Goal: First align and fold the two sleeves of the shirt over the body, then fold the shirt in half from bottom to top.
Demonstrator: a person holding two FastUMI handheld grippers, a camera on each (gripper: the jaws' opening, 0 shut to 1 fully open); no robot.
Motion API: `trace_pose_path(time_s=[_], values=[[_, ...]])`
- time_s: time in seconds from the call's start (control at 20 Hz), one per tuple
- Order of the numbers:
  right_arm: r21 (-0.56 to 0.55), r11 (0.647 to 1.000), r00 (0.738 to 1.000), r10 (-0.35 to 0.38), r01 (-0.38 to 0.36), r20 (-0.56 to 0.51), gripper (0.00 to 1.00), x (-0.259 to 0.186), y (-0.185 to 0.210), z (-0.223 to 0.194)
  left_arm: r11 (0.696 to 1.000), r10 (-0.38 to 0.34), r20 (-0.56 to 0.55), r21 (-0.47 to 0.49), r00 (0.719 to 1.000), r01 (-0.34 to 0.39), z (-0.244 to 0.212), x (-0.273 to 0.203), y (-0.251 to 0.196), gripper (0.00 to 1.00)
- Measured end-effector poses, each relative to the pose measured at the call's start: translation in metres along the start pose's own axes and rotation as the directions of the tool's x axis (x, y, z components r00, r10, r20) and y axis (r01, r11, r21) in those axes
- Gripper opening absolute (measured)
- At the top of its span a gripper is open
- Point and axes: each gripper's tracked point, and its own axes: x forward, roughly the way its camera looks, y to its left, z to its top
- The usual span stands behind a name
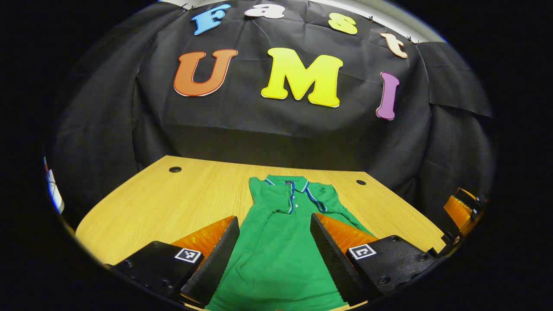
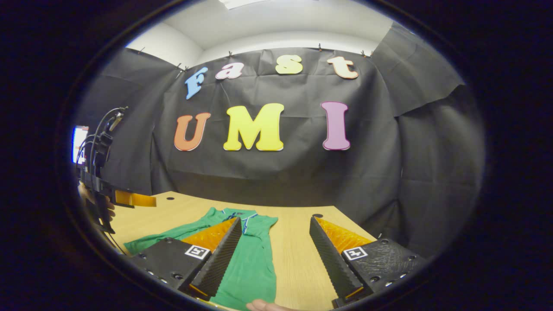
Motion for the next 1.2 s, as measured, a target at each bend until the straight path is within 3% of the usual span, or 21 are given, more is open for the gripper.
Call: trace_pose_path(time_s=[0.15, 0.5, 0.7, 0.85, 0.95, 1.1, 1.2], values=[[0.003, 0.999, 0.998, -0.032, 0.032, -0.048, 0.95, -0.021, -0.004, -0.038, 0.999, 0.035, -0.016, 0.000, 0.999, -0.035, -0.033, -0.027, 0.025, 1.00], [0.041, 0.999, 0.989, -0.016, 0.023, -0.148, 0.96, -0.044, -0.002, -0.095, 0.995, 0.100, -0.053, -0.021, 0.994, -0.102, -0.098, -0.058, 0.064, 1.00], [-0.023, 0.999, 0.963, -0.030, 0.025, -0.266, 0.95, -0.037, 0.008, -0.145, 0.989, 0.145, -0.106, -0.002, 0.984, -0.146, -0.122, -0.056, 0.083, 1.00], [-0.020, 1.000, 0.941, -0.023, 0.017, -0.337, 0.95, -0.040, 0.011, -0.174, 0.991, 0.130, -0.127, 0.039, 0.983, -0.126, -0.135, -0.057, 0.076, 1.00], [-0.017, 0.999, 0.924, -0.033, 0.029, -0.381, 0.97, -0.040, 0.009, -0.186, 0.991, 0.130, -0.171, 0.065, 0.977, -0.120, -0.147, -0.054, 0.075, 1.00], [0.020, 1.000, 0.894, 0.022, -0.015, -0.447, 0.97, -0.041, 0.023, -0.203, 0.989, 0.147, -0.208, 0.046, 0.967, -0.140, -0.156, -0.047, 0.084, 1.00], [0.038, 0.999, 0.894, 0.024, -0.007, -0.448, 0.94, -0.036, 0.021, -0.200, 0.987, 0.162, -0.188, 0.046, 0.969, -0.156, -0.154, -0.049, 0.088, 1.00]])
